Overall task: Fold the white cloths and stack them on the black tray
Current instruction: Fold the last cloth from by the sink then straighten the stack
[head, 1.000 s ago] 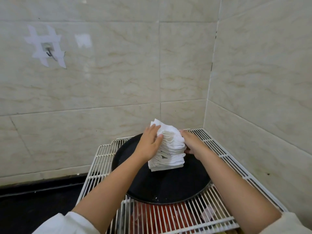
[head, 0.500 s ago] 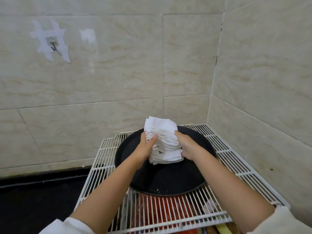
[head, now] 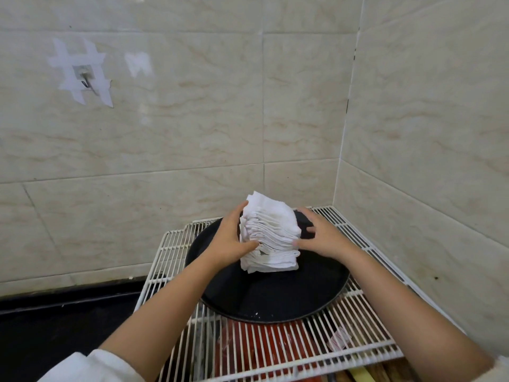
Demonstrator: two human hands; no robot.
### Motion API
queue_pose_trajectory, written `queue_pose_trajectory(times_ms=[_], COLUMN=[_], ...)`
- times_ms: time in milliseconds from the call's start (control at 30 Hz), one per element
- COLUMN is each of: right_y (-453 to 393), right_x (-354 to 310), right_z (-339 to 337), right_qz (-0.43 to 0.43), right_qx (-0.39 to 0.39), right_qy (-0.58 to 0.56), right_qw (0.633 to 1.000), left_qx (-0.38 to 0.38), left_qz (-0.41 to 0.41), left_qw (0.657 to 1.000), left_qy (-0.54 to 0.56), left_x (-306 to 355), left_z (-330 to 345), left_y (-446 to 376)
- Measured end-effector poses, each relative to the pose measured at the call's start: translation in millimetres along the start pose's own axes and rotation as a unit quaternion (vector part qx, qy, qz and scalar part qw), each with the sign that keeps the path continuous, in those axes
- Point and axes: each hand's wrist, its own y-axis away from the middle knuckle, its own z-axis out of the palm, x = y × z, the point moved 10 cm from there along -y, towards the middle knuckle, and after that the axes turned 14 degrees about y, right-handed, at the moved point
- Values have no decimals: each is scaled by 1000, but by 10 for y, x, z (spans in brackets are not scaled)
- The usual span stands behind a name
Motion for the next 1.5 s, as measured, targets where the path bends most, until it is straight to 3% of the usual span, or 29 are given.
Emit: queue_pose_trajectory(times_ms=[133, 267, 467, 767, 1067, 1300, 1500], right_y=[9, -41, -115, -122, 95, 33, -47], right_x=[74, 112, -84, -262, 1, 10, -144], right_z=[157, 194, 92, -125, 90, 379, 222], right_qz=[-3, 23, 17, 24, 63, 68, 14], right_qx=[-26, 1, 46, 94, 124, 8, 73], right_qy=[35, 2, 4, -14, 5, 95, 123], right_qw=[999, 1000, 999, 995, 990, 993, 990], left_qx=[-34, -60, -54, 75, 75, 122, 123], left_qz=[20, -24, -39, -45, -36, -30, -25], left_qw=[984, 965, 966, 977, 973, 971, 964], left_qy=[-176, -254, -251, -197, -217, -201, -234], left_x=[118, 52, -56, -150, -86, -27, 32], left_z=[83, 231, 157, 59, 130, 157, 131], left_y=[-8, -32, 38, 164, 88, 90, 163])
